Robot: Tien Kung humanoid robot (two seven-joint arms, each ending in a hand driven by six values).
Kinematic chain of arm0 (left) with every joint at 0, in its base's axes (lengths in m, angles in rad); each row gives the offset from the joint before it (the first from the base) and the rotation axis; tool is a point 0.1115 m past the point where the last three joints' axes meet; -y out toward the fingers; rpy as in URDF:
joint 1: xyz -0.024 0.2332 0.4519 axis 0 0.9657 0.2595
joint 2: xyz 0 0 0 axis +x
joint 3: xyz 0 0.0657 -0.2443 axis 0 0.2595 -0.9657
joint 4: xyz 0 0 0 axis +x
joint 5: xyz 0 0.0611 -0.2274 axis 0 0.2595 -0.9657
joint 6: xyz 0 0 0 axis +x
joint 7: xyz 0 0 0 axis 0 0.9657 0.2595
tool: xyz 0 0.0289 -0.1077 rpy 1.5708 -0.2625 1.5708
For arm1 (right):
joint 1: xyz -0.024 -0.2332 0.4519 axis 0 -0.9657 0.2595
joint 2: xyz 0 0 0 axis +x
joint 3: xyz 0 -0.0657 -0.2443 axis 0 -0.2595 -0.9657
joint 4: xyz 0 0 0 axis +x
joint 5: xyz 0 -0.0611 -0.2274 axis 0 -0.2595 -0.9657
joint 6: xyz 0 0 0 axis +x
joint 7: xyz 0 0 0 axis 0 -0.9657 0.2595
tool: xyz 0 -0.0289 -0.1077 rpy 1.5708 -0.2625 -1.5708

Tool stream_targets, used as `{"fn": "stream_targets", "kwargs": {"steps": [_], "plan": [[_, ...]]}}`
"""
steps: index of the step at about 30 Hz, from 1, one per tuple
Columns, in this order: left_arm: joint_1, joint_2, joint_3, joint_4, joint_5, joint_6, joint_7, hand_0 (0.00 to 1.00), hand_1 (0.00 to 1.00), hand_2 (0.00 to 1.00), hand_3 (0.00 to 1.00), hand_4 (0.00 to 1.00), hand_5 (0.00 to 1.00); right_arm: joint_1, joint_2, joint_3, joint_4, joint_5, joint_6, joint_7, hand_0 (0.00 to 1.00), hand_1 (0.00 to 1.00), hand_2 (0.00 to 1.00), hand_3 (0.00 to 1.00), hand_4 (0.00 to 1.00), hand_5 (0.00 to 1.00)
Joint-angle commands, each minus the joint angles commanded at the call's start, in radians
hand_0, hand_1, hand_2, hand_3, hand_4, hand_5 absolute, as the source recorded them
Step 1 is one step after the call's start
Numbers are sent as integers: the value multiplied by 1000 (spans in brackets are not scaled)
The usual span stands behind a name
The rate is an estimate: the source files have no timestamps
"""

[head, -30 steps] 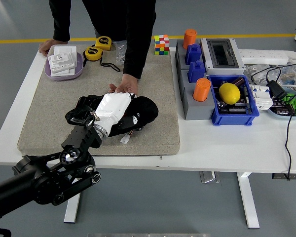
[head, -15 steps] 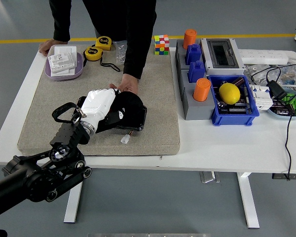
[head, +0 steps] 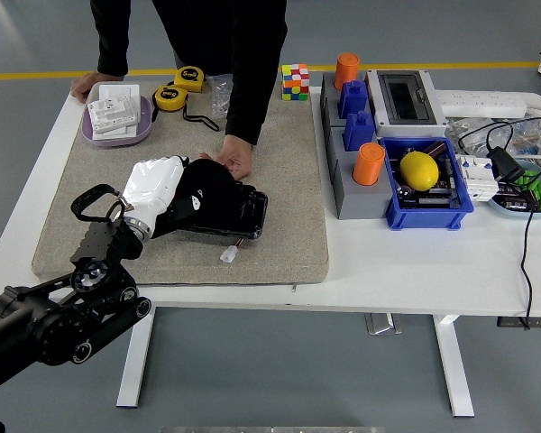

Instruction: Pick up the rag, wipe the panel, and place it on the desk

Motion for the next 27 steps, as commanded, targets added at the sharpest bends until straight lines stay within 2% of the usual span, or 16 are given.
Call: {"fn": "stream_targets", "kwargs": {"steps": [13, 27], "plan": [[19, 25, -49, 24, 19, -3, 2, 262, 156, 504, 410, 76, 2, -3, 1, 4, 1, 0, -1, 0, 739, 623, 695, 622, 998, 577], [62, 60, -180, 38, 55, 1, -1, 259, 156, 502, 408, 71, 2, -8, 3, 14, 2, -4, -3, -1, 741, 623, 695, 623, 998, 578]]}}
